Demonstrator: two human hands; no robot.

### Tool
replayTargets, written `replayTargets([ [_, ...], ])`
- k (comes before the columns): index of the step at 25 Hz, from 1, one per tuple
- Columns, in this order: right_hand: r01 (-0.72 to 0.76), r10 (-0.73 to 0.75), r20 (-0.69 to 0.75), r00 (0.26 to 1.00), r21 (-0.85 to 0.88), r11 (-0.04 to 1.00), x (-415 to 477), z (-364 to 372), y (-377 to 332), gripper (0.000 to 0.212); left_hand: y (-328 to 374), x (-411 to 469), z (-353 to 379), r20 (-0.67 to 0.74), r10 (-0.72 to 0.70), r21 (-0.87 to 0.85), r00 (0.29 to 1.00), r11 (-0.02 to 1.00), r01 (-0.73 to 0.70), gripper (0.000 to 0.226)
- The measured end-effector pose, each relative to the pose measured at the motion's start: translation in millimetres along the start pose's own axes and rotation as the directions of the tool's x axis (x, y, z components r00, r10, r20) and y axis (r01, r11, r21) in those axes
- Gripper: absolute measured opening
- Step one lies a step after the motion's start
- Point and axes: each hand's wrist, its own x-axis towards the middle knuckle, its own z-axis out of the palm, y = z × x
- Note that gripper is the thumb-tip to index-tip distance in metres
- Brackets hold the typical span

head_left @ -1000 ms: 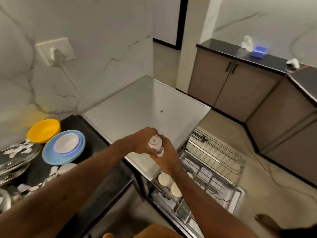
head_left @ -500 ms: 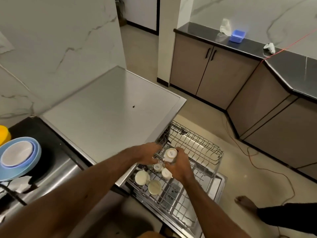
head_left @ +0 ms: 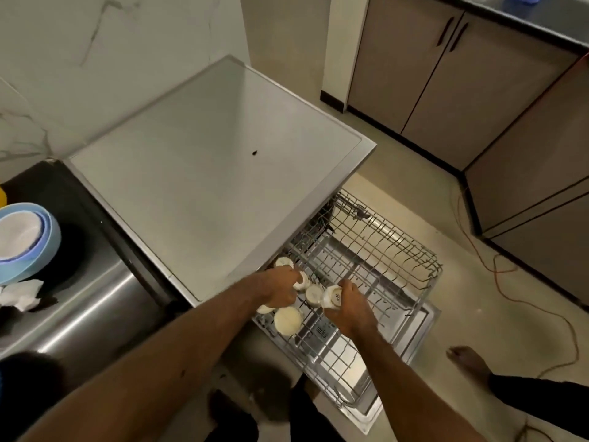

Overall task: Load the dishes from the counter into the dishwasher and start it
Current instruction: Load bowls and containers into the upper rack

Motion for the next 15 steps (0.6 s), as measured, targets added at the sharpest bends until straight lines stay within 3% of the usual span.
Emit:
replayTargets([
  [11, -0.109, 0.114, 0.014, 0.993, -0.192, 0.975, 28.5, 39.1, 22.6, 0.085, -6.5, 26.3, 44.7, 0.016, -0.084, -0.060, 0.996, 0.995, 0.085, 0.050],
  [15, -0.121, 0.131, 0.041, 0.991, -0.185, 0.975, 38.4, 52.0, 30.8, 0.088, -2.9, 30.7, 50.0, 0.000, -0.113, -0.097, 0.994, 0.989, 0.112, 0.048],
])
